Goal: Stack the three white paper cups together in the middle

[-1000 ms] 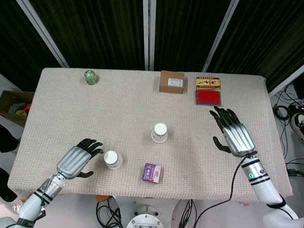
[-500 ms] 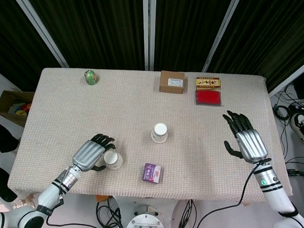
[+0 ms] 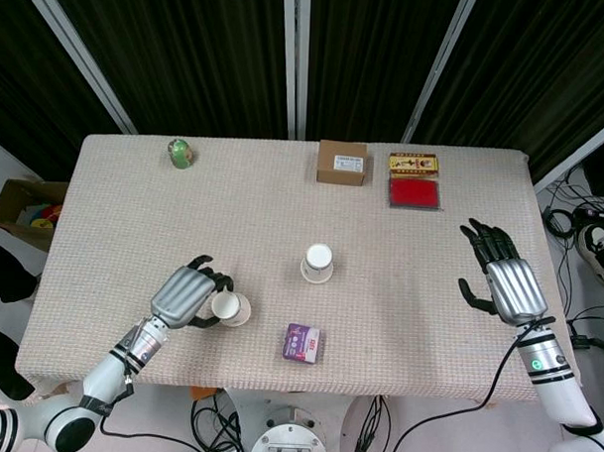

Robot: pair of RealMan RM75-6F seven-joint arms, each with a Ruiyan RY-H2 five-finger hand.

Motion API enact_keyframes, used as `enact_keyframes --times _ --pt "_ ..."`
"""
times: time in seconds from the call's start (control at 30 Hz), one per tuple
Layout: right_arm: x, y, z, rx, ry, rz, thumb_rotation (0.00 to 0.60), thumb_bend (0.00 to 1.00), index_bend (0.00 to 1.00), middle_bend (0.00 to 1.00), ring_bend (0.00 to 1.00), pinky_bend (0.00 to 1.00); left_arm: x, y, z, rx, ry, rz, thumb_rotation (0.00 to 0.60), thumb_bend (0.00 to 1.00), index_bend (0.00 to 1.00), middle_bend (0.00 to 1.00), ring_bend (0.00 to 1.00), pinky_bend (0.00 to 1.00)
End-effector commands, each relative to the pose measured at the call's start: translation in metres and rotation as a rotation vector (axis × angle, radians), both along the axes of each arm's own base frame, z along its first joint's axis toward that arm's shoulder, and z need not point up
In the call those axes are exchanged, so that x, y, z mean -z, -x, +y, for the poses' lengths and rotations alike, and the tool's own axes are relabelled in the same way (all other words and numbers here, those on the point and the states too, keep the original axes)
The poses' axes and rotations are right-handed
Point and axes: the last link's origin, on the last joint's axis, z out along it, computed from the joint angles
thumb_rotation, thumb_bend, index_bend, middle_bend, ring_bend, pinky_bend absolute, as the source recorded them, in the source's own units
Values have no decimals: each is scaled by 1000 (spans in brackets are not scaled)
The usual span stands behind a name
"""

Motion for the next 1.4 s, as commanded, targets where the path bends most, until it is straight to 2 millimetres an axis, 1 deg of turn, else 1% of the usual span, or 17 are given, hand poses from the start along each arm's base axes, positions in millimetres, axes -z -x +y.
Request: enact_keyframes --times 0.03,0.2,0.27,0.43,0.53,0.67,0.87,1.0,1.23,1.4 --pt "-9 3 7 4 22 -28 600 371 0 20 0 0 -7 -19 15 30 -7 -45 600 264 522 465 416 183" --pt "-20 13 21 27 39 -15 600 369 0 22 0 0 -9 -64 42 109 20 -101 600 263 516 451 399 184" --pt "-22 16 25 34 41 -18 600 369 0 22 0 0 -6 -83 52 139 47 -108 600 263 517 448 396 183" --pt "-24 21 33 39 41 -23 600 370 0 23 0 0 4 -122 75 184 73 -107 600 262 515 444 387 181" --pt "-25 24 35 46 41 -28 600 370 0 23 0 0 10 -139 88 191 74 -95 600 262 512 442 383 177" --pt "-27 27 37 50 46 -33 600 370 0 23 0 0 17 -154 100 184 80 -74 600 261 505 439 381 177" --pt "-28 30 42 51 53 -46 600 370 0 23 0 0 24 -171 114 167 83 -40 600 260 506 438 381 176" --pt "-30 33 46 56 61 -52 600 370 0 23 0 0 27 -176 123 154 66 -6 600 260 506 437 381 175" --pt "-36 33 50 49 73 -49 600 370 0 23 0 0 31 -167 129 94 82 47 600 260 503 432 367 174" --pt "-37 34 52 55 73 -52 600 370 0 23 0 0 30 -163 130 72 92 56 600 258 500 428 365 173"
